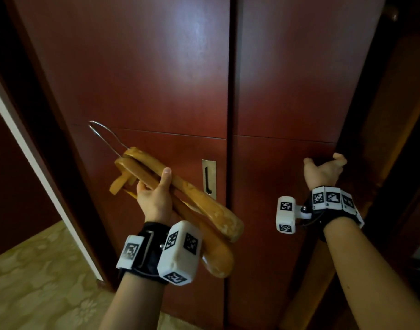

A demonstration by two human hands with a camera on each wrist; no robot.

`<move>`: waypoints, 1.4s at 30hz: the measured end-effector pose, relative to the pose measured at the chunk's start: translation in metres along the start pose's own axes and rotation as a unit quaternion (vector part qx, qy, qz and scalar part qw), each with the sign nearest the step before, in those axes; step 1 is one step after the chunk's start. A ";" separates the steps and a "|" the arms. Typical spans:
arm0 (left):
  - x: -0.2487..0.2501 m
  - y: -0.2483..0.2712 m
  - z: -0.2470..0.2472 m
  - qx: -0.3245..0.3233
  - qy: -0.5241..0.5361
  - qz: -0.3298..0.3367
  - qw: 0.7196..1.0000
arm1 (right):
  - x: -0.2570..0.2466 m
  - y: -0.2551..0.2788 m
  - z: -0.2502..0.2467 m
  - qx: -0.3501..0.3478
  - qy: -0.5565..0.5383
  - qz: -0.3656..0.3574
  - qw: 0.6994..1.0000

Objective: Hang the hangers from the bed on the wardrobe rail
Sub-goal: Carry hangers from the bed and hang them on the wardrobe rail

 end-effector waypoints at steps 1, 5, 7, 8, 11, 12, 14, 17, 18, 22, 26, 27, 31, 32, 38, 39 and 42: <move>0.000 0.001 0.001 0.001 0.000 0.001 1.000 | 0.000 0.002 0.003 -0.006 0.001 0.001 1.000; 0.003 0.004 0.001 0.013 0.003 0.000 1.000 | -0.001 0.012 0.014 -0.029 0.003 0.004 1.000; 0.005 0.008 0.002 0.020 0.009 -0.001 1.000 | 0.000 0.017 0.019 -0.039 0.001 0.002 0.999; 0.006 0.010 0.003 0.022 0.011 0.000 1.000 | 0.000 0.020 0.021 -0.044 0.000 0.000 0.999; 0.007 0.015 0.005 0.021 0.018 0.003 1.000 | 0.000 0.027 0.028 -0.061 -0.003 -0.004 0.998; 0.008 0.017 0.006 0.019 0.019 0.004 1.000 | 0.000 0.030 0.030 -0.067 -0.003 -0.005 0.998; 0.009 0.018 0.007 0.015 0.017 0.007 1.000 | 0.000 0.034 0.035 -0.080 0.002 -0.007 0.997; 0.011 0.019 0.008 0.006 0.011 0.008 1.000 | -0.002 0.042 0.044 -0.101 0.015 -0.015 0.995; 0.012 0.019 0.008 0.005 0.013 0.007 1.000 | -0.003 0.045 0.047 -0.110 0.017 -0.018 0.994; 0.013 0.019 0.008 0.000 0.024 0.006 1.000 | -0.007 0.054 0.062 -0.152 0.016 -0.020 0.988; 0.013 0.016 0.004 0.005 0.028 0.011 1.000 | -0.004 0.064 0.085 -0.187 0.007 -0.025 0.982; 0.013 0.014 0.003 0.006 0.028 0.011 1.000 | -0.004 0.066 0.091 -0.196 0.005 -0.025 0.980; 0.012 0.005 -0.003 0.015 0.031 0.014 0.999 | -0.003 0.076 0.107 -0.217 0.017 -0.041 0.975; 0.011 0.003 -0.004 0.017 0.030 0.014 0.999 | -0.003 0.079 0.110 -0.224 0.018 -0.048 0.973; 0.009 -0.007 -0.011 0.022 0.031 0.014 0.999 | -0.004 0.091 0.128 -0.249 0.027 -0.067 0.966; 0.009 -0.007 -0.011 0.021 0.032 0.014 0.999 | -0.003 0.093 0.131 -0.250 0.027 -0.071 0.965; 0.009 -0.009 -0.011 0.019 0.023 0.012 0.999 | -0.003 0.099 0.136 -0.261 0.036 -0.073 0.962</move>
Point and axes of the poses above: each hand's wrist, its own y-axis away from the middle knuckle, its own z-axis out of the palm, x = y × z, the point moved 2 cm from there along -y, towards the middle knuckle, and after that the axes turned 4 degrees about z, right-handed, at the moved point
